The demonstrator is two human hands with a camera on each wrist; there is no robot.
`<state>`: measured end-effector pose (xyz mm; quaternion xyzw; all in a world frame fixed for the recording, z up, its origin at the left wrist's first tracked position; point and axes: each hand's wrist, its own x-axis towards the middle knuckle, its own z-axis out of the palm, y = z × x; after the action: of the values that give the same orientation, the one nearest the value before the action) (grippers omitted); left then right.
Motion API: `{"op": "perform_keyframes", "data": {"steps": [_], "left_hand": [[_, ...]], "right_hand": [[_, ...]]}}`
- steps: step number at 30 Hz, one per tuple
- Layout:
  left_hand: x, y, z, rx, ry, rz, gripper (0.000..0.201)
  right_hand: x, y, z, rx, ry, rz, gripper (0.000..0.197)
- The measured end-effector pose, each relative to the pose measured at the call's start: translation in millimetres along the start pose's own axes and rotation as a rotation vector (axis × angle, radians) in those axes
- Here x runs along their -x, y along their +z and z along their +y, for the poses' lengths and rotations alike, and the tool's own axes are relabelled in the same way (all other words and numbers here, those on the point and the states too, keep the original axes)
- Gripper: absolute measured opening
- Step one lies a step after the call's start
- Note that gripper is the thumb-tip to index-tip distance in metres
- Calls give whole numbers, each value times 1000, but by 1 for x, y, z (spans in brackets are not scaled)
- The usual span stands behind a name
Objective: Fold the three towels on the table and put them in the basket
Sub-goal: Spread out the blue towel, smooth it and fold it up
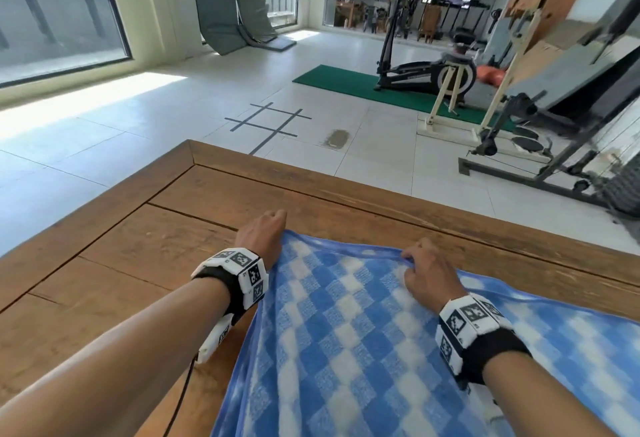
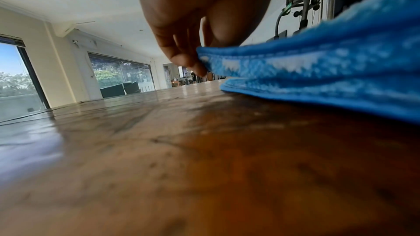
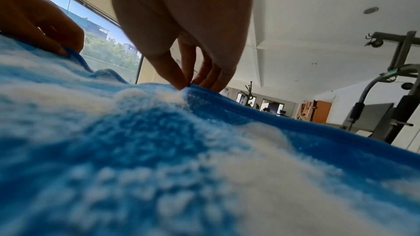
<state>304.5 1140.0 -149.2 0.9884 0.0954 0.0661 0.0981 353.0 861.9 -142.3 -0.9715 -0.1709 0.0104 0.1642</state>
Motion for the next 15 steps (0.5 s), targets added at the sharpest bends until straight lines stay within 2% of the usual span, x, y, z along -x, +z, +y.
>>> {"op": "perform_keyframes", "data": {"steps": [3,5,7,8,11,13,15], "left_hand": [[-7,0,2,32,5,95,13],[-12,1,4,27,-10,91,13],[-15,3,6,12,-27,33,9],[-16,3,7,8,-29,-3,10],[-11,1,8,-15,-35,-82,34],[1,-3,9,5,-71,-70,38],[23,-7,11,68,-127,-81,40]], "right_hand": [[-5,-2,3,35,22,72,20],[-6,-1,3,182,79,-54,18],[-5,0,0,282,130,-184,19],[-4,1,-1,294,135,-205,22],[4,0,-5,289,41,-108,43],[16,-2,-13,283,-50,-63,40],[30,-3,-25,245,-130,-93,39]]}}
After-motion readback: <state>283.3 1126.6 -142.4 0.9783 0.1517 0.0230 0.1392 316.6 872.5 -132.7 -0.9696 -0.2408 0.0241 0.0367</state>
